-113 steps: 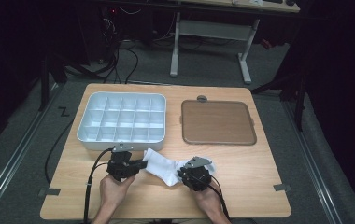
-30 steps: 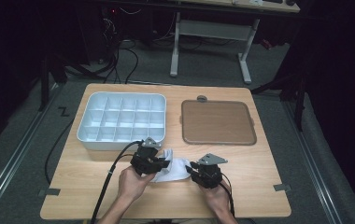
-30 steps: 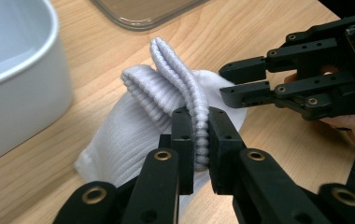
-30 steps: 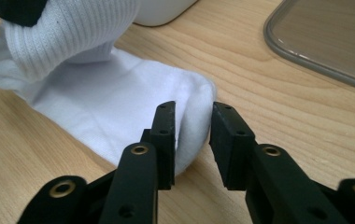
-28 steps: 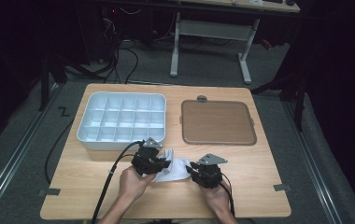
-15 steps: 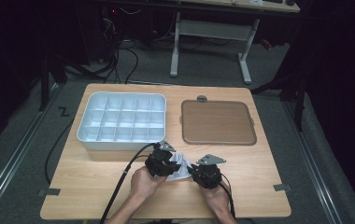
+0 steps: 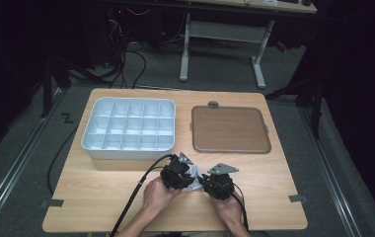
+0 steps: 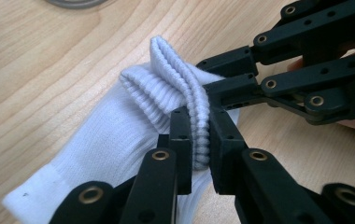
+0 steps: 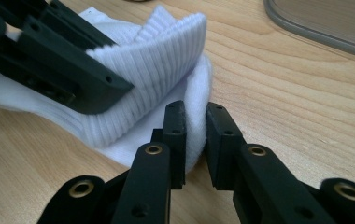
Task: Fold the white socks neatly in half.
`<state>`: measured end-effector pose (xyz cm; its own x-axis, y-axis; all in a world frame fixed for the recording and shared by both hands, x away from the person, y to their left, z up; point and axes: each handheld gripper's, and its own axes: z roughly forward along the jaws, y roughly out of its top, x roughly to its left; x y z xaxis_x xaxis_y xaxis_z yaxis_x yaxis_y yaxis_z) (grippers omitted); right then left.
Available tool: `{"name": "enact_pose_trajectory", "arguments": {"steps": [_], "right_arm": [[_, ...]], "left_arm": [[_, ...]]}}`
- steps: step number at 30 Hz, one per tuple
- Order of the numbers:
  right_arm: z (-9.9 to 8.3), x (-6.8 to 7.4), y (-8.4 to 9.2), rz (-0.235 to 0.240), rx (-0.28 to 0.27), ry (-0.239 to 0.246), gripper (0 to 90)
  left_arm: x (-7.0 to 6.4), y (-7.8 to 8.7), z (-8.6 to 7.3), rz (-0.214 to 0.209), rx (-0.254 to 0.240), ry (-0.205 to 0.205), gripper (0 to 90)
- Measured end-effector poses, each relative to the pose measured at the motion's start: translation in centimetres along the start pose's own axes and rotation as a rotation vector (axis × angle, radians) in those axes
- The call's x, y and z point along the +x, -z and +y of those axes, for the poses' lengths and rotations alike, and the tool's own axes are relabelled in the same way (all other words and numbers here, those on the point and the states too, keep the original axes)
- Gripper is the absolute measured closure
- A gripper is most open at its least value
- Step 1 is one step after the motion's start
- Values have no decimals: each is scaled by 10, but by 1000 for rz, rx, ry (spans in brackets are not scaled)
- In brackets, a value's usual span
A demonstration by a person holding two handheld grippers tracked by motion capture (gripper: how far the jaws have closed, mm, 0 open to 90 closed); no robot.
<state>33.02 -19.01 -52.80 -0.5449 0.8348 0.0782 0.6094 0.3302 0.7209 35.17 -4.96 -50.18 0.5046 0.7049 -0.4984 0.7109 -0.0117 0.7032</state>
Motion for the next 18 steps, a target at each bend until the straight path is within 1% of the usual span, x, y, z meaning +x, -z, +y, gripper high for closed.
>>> {"name": "enact_pose_trajectory", "arguments": {"steps": [4, 7, 10, 13, 15, 18], "right_arm": [[0, -1, 0, -1, 1, 0, 780], [0, -1, 0, -8, -1, -5, 750], [0, -2, 1, -12, -2, -12, 741], [1, -2, 1, -15, -1, -13, 737], [1, -2, 2, -14, -1, -19, 734], [1, -4, 2, -11, 2, -19, 723]], "left_arm": [[0, 0, -1, -12, -4, -8, 754], [0, 4, 0, -25, -10, -10, 681], [0, 9, 1, -41, -18, 2, 604], [0, 15, 3, -58, -37, 24, 543], [1, 22, 5, -69, -63, 40, 509], [4, 31, 7, -80, -93, 64, 484]]}}
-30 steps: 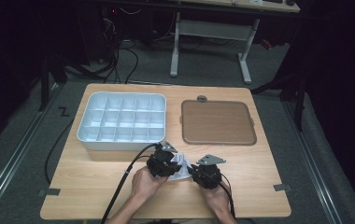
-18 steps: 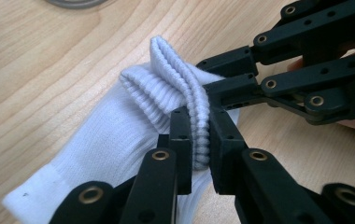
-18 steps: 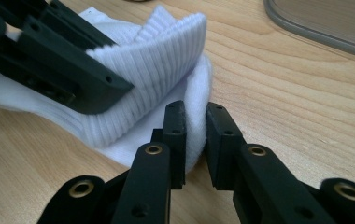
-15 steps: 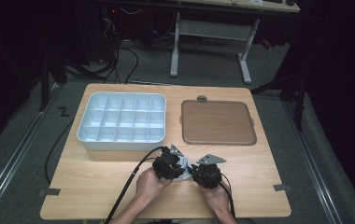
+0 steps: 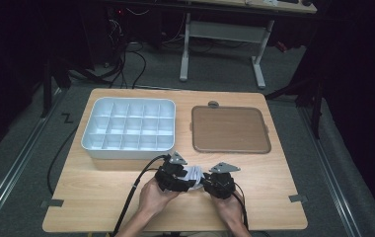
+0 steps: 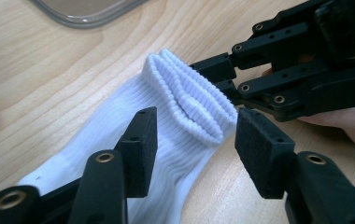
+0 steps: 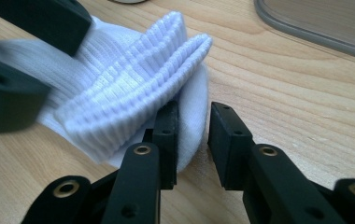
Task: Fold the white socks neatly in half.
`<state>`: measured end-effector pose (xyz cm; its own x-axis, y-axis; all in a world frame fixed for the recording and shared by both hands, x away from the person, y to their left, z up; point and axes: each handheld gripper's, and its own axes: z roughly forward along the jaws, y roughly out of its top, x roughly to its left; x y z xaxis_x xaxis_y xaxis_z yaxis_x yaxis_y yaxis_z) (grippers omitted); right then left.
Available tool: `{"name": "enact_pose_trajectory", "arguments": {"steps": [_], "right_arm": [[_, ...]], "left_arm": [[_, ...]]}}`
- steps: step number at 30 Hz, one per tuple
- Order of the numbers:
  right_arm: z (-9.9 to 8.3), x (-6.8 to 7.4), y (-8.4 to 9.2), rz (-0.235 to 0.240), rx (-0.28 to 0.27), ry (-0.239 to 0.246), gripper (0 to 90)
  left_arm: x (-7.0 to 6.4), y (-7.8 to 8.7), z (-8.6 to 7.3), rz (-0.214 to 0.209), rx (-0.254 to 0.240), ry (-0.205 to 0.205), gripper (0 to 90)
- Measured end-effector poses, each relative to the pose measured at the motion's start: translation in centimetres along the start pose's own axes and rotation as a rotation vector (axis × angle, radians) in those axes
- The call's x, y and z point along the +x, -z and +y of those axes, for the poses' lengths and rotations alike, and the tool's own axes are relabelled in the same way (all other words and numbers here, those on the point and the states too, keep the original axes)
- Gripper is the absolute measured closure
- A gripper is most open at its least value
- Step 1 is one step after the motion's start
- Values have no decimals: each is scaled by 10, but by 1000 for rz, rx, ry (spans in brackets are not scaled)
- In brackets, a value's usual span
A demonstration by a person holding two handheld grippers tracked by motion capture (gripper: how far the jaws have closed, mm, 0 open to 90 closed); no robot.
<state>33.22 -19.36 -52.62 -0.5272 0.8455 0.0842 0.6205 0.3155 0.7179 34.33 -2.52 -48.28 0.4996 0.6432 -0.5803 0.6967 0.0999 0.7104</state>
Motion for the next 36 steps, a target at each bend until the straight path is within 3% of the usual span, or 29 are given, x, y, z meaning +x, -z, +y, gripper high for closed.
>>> {"name": "enact_pose_trajectory", "arguments": {"steps": [5, 8, 12, 17, 26, 31, 36], "right_arm": [[0, -1, 3, -9, -4, -5, 664], [0, -2, 5, -16, -14, -18, 640], [-1, -4, 10, -24, -22, -29, 614], [0, -5, 18, -29, -23, -28, 607], [7, -8, 38, -31, -72, -20, 635], [17, 5, 44, 1, -96, 24, 729], [26, 22, 40, 44, -95, 78, 767]], "left_arm": [[8, 11, 6, 20, -57, 28, 482], [17, 15, 5, 57, -60, 17, 498], [30, 22, 4, 85, -77, 37, 510], [38, 29, 4, 94, -108, 56, 517], [30, 35, -3, 84, -120, 33, 481], [31, 30, -3, 93, -104, 40, 491], [30, 23, -2, 98, -104, 42, 516]]}}
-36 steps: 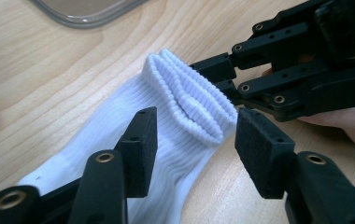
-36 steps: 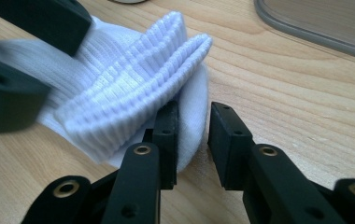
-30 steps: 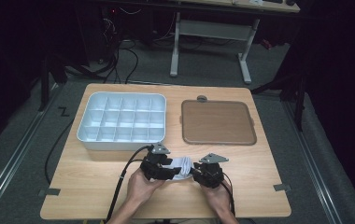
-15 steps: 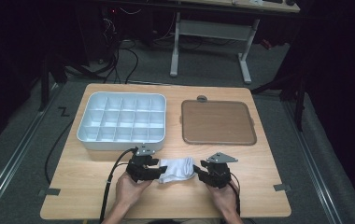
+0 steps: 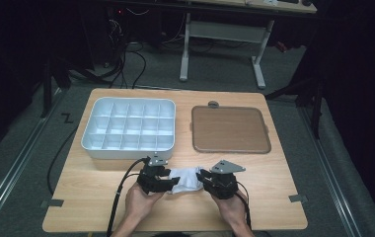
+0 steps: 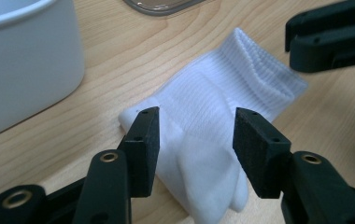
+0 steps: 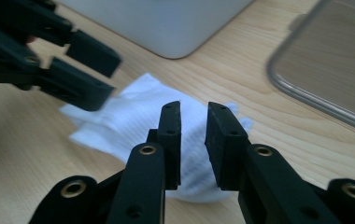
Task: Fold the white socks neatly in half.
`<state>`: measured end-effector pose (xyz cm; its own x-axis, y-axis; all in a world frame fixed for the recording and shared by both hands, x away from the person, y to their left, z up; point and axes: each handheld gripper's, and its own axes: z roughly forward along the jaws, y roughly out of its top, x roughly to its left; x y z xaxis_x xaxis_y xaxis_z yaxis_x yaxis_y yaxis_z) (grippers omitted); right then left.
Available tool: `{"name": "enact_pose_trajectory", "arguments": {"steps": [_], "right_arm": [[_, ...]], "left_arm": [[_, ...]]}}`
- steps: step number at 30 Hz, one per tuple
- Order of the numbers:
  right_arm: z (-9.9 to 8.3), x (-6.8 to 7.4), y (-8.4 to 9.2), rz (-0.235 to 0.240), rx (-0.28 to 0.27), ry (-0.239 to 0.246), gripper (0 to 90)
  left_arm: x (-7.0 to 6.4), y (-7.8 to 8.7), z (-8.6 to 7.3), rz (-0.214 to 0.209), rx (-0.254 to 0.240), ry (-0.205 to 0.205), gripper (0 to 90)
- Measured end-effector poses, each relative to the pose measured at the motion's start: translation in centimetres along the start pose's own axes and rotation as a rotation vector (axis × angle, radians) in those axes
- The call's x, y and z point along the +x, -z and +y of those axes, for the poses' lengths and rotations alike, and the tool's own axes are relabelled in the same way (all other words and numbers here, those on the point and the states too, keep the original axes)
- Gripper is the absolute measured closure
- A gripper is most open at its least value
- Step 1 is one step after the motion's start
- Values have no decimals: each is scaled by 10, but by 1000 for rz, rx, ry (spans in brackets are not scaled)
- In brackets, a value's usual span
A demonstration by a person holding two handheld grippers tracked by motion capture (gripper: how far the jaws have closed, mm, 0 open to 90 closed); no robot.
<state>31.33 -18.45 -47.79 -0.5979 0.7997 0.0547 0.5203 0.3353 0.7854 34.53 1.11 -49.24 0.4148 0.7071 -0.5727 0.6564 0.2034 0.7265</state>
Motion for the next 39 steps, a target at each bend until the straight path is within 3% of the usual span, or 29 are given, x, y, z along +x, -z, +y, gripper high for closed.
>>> {"name": "enact_pose_trajectory", "arguments": {"steps": [8, 19, 22, 27, 34, 39], "right_arm": [[0, 11, -24, 30, 55, 27, 784], [-12, -3, -27, -20, 92, 11, 791], [-15, -6, -27, -28, 99, 6, 797], [-20, -10, -27, -39, 106, 10, 815], [-20, -11, -30, -32, 106, 9, 822], [-18, -9, -32, -37, 110, 12, 819]], "left_arm": [[-7, -14, -4, 4, 18, -36, 537], [-3, -26, -28, 55, 64, -106, 532], [-2, -25, -32, 62, 57, -133, 529], [2, -23, -35, 84, 56, -212, 533], [8, -20, -31, 104, 39, -202, 521], [1, -8, -28, 64, 22, -169, 479]]}}
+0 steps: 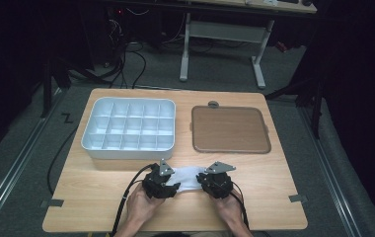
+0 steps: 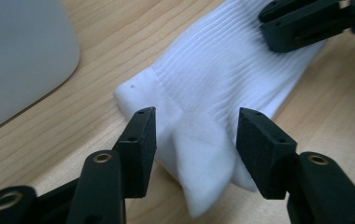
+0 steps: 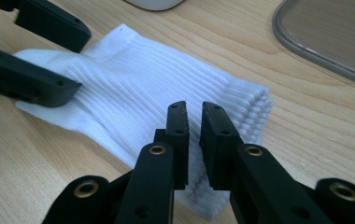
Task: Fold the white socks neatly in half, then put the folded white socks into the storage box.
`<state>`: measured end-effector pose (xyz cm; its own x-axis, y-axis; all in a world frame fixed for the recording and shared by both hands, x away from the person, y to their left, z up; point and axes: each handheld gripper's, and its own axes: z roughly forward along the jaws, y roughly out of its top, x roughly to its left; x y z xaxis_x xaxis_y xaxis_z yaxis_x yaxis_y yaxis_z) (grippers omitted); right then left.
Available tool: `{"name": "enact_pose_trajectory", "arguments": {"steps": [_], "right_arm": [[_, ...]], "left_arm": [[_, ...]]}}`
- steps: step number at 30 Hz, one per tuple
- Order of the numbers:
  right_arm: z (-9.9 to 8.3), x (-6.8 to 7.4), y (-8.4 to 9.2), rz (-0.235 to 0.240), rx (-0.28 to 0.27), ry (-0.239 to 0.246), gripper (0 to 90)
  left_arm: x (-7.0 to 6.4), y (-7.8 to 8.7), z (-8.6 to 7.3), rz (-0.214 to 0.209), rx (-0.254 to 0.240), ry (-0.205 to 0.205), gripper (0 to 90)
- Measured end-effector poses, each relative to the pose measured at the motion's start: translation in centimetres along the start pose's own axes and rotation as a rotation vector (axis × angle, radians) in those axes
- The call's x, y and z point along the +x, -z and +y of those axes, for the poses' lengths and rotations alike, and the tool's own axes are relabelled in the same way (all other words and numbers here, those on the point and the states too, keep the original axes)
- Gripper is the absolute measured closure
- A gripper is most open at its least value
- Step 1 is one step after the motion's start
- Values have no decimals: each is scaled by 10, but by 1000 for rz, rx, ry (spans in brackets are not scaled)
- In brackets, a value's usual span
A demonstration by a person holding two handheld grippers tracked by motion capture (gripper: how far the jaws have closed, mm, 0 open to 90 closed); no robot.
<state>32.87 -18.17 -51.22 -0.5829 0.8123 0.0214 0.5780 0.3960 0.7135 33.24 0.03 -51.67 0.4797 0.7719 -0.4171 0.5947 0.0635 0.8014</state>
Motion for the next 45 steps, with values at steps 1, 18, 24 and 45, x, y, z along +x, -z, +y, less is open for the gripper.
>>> {"name": "enact_pose_trajectory", "arguments": {"steps": [1, 18, 24, 45], "right_arm": [[0, 0, 0, 0, -1, 0, 818], [0, 0, -2, -10, 3, 5, 793], [0, -2, -6, -5, -3, 10, 794], [2, -3, -4, 28, 7, 32, 735]], "left_arm": [[-1, 2, 0, -4, 0, 3, 475], [21, -4, -3, 64, -7, 15, 518], [28, -3, -3, 81, -7, 46, 531], [26, 7, 29, 24, -37, 189, 431]]}}
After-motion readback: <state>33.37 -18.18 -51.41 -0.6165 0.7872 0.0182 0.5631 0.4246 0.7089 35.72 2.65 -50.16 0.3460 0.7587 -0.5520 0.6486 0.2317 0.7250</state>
